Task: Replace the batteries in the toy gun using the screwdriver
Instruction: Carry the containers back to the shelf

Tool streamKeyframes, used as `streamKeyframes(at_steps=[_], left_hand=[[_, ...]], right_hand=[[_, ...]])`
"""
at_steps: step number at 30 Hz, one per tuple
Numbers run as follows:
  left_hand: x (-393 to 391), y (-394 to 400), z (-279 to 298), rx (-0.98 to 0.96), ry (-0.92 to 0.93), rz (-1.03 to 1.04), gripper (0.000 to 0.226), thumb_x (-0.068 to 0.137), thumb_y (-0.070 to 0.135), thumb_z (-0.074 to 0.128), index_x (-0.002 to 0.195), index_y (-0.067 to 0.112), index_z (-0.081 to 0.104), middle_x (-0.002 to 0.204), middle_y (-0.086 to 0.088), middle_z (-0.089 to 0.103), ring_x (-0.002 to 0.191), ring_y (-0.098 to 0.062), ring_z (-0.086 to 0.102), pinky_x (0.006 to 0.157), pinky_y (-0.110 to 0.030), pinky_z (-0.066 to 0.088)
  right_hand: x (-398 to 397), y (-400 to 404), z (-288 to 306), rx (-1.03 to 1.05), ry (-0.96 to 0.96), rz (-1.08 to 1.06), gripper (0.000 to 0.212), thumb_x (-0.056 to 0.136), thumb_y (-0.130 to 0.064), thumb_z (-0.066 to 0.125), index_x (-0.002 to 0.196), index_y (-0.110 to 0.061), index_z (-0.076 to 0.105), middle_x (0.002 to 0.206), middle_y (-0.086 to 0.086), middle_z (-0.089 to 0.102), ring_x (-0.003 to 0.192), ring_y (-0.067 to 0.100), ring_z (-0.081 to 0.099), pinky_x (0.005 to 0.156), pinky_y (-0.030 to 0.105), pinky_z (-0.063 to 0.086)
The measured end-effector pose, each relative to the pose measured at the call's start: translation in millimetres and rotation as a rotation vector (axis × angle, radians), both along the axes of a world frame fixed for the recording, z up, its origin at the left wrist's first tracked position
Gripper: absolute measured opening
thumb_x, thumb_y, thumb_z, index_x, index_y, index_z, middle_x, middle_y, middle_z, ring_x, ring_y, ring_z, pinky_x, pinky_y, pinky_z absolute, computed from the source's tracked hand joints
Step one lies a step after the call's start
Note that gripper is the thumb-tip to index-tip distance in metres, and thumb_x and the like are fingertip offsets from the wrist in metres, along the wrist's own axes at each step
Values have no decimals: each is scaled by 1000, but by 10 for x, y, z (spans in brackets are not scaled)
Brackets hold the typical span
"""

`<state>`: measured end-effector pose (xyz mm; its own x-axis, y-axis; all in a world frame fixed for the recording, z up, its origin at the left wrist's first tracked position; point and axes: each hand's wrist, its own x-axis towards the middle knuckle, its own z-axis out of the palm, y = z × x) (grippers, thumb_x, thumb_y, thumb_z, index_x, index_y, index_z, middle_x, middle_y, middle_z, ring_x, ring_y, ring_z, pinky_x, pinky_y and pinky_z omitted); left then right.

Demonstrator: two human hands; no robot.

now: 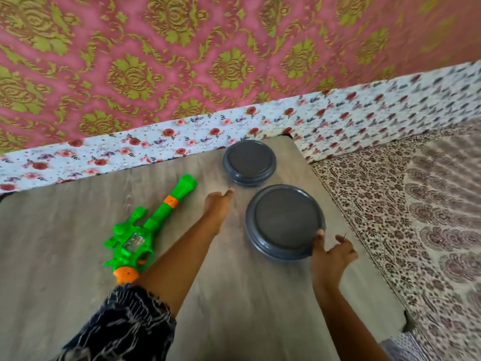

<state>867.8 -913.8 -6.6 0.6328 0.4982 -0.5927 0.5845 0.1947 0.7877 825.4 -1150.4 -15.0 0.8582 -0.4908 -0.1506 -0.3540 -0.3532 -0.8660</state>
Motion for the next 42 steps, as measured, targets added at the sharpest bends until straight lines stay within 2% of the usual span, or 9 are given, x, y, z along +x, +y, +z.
streamKeyframes(at_steps=[2,5,10,19,26,31,34,38,42], left_hand=[[217,-64,19,-110,-36,136,34,83,35,67,66,8,55,46,-8,57,53,-28,50,53,-32,40],[479,-189,90,-171,-29,253,33,84,32,68,74,6,51,25,5,35,29,-10,37,45,-25,32],[750,-281,54,-268,-35,339,48,86,31,67,121,5,50,68,-6,44,50,-13,42,48,-25,45],[715,-181,-22,-382,-71,365,18,88,18,64,87,4,54,70,-8,48,63,-15,51,55,-27,56],[189,210,143,-448,-219,393,14,93,16,56,80,11,53,76,-8,51,71,-15,53,91,-36,48],[-656,723,375,-387,-296,447,12,92,14,56,81,11,54,75,-8,52,71,-15,54,68,-28,58],[-1259,1048,513,-363,-294,509,12,91,13,59,81,9,54,78,-9,53,73,-17,55,83,-34,51],[-2074,1476,652,-325,-285,571,11,89,14,62,83,6,55,83,-12,55,75,-20,57,62,-30,59],[-2609,1787,727,-318,-314,632,13,91,14,59,87,3,55,85,-14,56,78,-21,58,72,-33,57]], right_hand=[[53,-107,-69,62,59,13,51,86,-37,59,120,-2,43,119,21,44,103,34,49,87,40,42],[100,-221,-142,145,153,76,44,87,-43,56,108,-6,46,93,9,55,86,27,52,77,33,38],[132,-318,-216,234,158,180,35,81,-44,62,81,-10,51,72,4,53,68,20,50,65,33,39],[205,-361,-216,332,163,260,33,76,-29,73,63,-9,49,59,9,48,60,23,45,61,37,41],[-8,-217,-97,336,121,232,33,78,-19,72,61,-11,44,57,6,44,59,22,44,62,39,44],[-381,191,155,371,83,208,27,82,-22,68,73,-2,52,65,12,51,61,24,47,61,39,44],[-660,510,316,445,77,196,24,84,-21,65,81,0,54,71,14,54,65,24,50,60,37,43],[-1000,963,460,532,80,230,21,85,-19,64,83,-1,53,72,12,52,66,23,49,58,34,41],[-1251,1394,571,553,76,300,18,84,-18,65,78,-6,53,70,9,52,66,22,49,59,33,41]])
